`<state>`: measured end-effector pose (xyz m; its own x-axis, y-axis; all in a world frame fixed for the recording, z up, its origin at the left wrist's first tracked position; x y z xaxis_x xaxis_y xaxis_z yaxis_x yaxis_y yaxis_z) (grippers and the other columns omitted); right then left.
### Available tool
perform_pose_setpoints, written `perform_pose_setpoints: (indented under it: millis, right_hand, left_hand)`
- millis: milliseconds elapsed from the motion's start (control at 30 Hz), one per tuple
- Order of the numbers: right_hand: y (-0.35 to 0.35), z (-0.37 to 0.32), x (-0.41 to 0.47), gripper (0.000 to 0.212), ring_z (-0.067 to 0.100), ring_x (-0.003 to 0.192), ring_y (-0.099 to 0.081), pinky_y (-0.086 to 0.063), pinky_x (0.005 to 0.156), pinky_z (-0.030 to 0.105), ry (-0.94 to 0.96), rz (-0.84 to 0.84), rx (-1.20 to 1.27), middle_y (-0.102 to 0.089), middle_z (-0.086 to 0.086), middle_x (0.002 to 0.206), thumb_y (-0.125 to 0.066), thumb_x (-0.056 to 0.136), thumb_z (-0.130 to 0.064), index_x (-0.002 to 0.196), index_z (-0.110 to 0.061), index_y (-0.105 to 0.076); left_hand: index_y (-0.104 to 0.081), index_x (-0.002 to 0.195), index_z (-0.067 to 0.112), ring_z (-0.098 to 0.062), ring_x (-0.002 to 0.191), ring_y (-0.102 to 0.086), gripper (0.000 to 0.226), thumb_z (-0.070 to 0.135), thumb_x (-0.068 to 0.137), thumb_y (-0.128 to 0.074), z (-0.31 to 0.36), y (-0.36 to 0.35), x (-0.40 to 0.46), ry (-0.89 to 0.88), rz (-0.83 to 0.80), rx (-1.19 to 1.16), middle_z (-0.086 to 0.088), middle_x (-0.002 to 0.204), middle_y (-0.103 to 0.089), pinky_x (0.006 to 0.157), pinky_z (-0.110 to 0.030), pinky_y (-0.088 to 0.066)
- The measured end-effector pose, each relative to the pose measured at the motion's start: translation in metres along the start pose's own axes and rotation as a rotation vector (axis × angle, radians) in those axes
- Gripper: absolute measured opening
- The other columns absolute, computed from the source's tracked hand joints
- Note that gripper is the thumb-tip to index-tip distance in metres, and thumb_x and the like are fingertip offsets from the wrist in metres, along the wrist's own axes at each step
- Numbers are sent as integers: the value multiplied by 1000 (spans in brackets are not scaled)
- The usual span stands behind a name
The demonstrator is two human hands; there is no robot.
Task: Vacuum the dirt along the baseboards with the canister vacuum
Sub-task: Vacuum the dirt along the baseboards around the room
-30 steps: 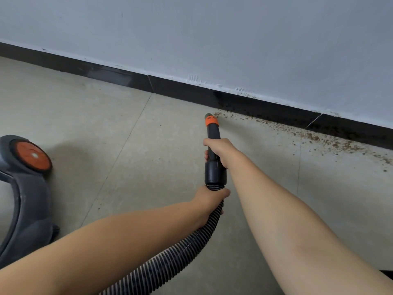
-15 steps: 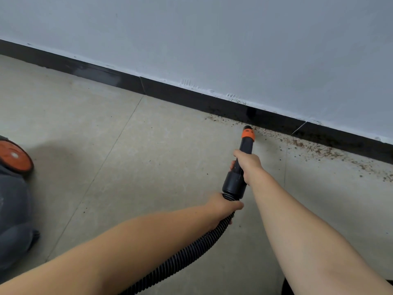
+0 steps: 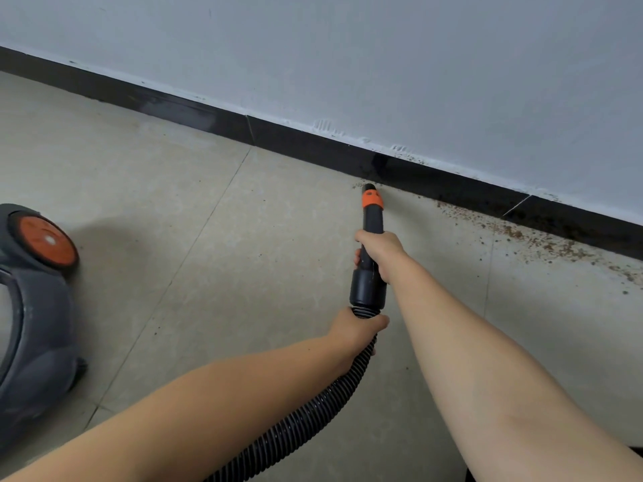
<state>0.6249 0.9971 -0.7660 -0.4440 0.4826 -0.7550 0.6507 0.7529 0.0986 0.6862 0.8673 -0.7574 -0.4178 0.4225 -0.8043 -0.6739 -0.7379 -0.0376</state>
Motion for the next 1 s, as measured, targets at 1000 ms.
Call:
perform_pose_setpoints:
  millis: [1000]
  right_hand:
    - [63, -1, 10, 17, 17, 40, -50, -49, 46, 27, -34, 13, 116, -54, 7, 57, -60, 83, -9, 96, -8, -49]
  left_hand:
    - [-50, 85, 12, -18, 49, -46, 14, 11, 85, -65, 15, -44, 11, 29, -86, 75, -6, 64, -48, 49, -23, -42]
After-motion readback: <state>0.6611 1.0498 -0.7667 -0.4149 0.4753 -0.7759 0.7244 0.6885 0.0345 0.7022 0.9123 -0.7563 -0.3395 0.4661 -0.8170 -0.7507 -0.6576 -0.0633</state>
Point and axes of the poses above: each hand's wrist, its own x-axis towards the middle knuckle, its own y-axis out of the back of the hand, z = x × y, the point moved 1 cm from there along x, towards the middle knuckle
